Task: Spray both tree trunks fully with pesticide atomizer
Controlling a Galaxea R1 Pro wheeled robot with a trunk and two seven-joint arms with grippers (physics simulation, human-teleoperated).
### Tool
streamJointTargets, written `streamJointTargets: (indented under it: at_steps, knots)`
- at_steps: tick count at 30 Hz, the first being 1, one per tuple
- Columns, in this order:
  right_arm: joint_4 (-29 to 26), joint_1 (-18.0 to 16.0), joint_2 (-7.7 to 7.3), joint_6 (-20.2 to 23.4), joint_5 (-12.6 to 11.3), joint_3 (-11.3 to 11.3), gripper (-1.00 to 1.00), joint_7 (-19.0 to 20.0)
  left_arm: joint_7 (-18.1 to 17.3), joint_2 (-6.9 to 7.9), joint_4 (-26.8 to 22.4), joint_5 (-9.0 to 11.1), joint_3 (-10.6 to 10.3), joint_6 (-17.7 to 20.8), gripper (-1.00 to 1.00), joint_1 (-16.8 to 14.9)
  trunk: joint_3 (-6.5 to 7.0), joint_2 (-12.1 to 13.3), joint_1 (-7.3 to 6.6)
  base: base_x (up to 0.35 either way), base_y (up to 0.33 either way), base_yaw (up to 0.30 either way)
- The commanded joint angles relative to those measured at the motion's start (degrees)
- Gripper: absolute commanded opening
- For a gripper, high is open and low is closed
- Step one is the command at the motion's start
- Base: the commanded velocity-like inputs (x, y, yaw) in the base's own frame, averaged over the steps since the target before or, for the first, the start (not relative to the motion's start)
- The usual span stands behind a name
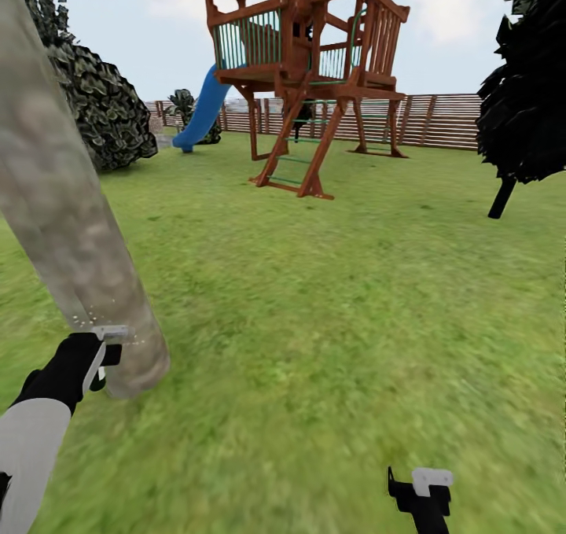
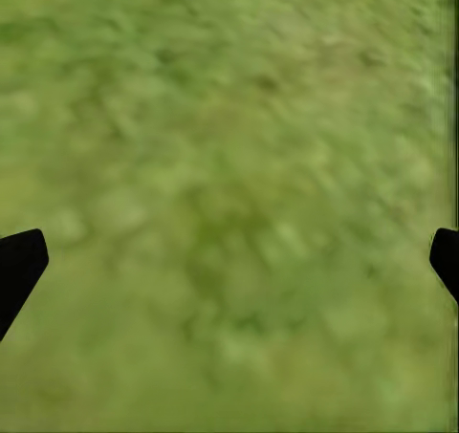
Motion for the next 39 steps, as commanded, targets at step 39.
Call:
streamJointTargets:
  at_steps: [39]
  knots:
    - [0.01,0.0,0.0,-0.01,0.0,0.0,1.0,-0.08,0.23,0.59,-0.25,-0.22,0.52,0.0,-1.0,0.18,0.0,0.0,0.0,0.157,-0.251,0.15]
